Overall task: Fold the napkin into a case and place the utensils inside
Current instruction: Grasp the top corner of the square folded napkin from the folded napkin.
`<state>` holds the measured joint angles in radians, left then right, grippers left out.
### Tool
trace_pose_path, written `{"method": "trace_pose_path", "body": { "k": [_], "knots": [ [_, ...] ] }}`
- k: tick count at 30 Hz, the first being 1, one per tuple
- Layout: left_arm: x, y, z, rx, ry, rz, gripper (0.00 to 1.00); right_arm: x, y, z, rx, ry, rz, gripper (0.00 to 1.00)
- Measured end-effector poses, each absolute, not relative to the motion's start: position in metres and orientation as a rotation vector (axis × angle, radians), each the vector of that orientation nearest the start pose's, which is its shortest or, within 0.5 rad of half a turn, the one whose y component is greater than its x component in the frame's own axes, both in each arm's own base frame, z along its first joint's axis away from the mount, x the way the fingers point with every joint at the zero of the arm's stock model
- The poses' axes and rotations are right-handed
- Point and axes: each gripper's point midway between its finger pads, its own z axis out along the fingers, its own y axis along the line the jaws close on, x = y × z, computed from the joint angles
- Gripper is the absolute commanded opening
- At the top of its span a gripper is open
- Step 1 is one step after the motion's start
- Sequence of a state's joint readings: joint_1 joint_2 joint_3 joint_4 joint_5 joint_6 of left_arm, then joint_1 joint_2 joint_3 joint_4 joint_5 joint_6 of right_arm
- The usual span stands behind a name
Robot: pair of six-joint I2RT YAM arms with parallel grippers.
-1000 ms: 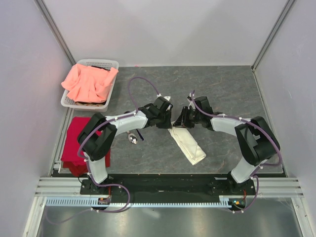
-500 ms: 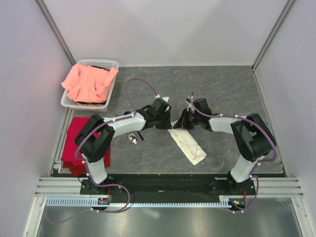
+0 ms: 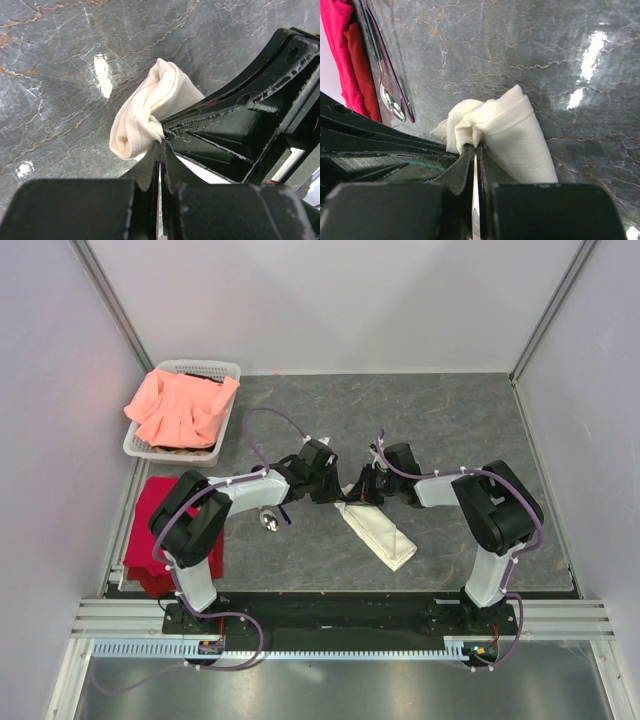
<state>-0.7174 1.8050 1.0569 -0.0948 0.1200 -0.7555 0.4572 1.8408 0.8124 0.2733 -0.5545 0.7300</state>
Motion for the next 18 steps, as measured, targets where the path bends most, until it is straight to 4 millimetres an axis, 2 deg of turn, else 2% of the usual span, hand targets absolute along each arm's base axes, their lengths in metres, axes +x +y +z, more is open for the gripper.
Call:
{"method": "trace_pose_path", "body": {
  "k": [5, 13, 18],
  "knots": [
    [0.300, -0.328, 0.045, 0.003, 2.579, -0.788, 0.02, 0.306, 0.277, 0.026, 0.001, 2.526, 1.150, 0.31],
    [0.301, -0.328, 0.047, 0.002, 2.575, -0.790, 0.02, 0.306, 0.254, 0.040, -0.006, 2.540, 1.068, 0.40],
    [0.300, -0.327, 0.046, 0.002, 2.579, -0.788, 0.02, 0.312, 0.250, 0.051, -0.011, 2.526, 1.059, 0.40]
  ]
}}
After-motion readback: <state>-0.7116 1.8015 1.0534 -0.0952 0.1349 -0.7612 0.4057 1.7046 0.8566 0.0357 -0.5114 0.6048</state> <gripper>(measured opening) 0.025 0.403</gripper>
